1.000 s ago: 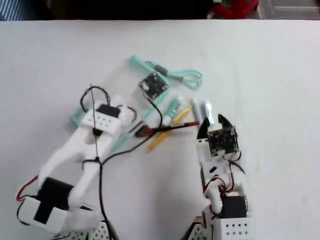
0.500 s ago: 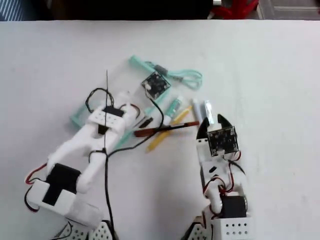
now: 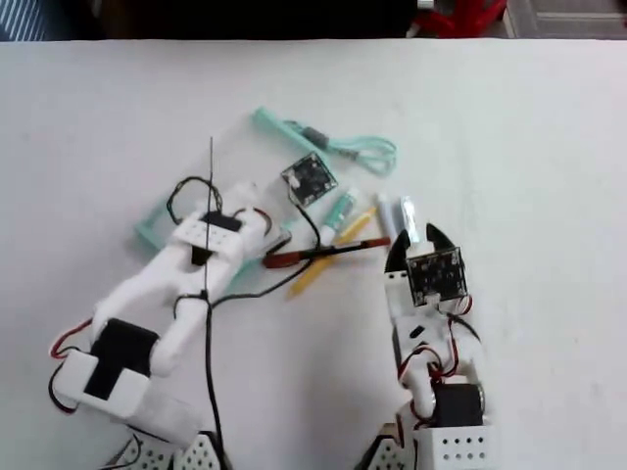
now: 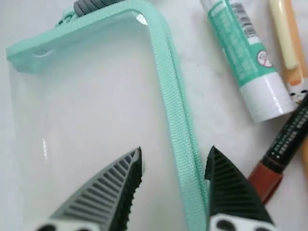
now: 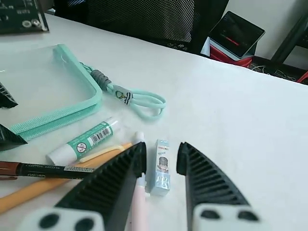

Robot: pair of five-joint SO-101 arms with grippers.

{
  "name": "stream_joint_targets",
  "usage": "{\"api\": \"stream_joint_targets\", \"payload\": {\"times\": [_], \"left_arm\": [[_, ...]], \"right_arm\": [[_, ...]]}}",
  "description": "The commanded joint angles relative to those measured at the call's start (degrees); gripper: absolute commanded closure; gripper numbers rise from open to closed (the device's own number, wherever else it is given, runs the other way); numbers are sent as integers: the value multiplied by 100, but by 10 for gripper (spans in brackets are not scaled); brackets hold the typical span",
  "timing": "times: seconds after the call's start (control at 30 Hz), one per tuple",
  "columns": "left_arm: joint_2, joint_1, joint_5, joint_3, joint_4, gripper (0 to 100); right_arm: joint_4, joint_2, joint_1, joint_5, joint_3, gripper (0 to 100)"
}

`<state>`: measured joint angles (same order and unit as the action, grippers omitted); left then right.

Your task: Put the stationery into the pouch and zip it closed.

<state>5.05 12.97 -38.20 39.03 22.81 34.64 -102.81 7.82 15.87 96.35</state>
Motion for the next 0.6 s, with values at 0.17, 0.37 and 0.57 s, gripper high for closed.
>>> {"api": "stream_joint_targets", "payload": {"times": [0.17, 0.37, 0.57], "left_arm": [[400, -57, -695, -941, 695, 784], [444, -453, -747, -1020, 712, 850], [110, -505, -738, -967, 580, 858]], "right_arm": [[-127, -13, -40, -9, 53, 883], [-136, -13, -40, -9, 53, 883], [-136, -13, -40, -9, 53, 883]]}}
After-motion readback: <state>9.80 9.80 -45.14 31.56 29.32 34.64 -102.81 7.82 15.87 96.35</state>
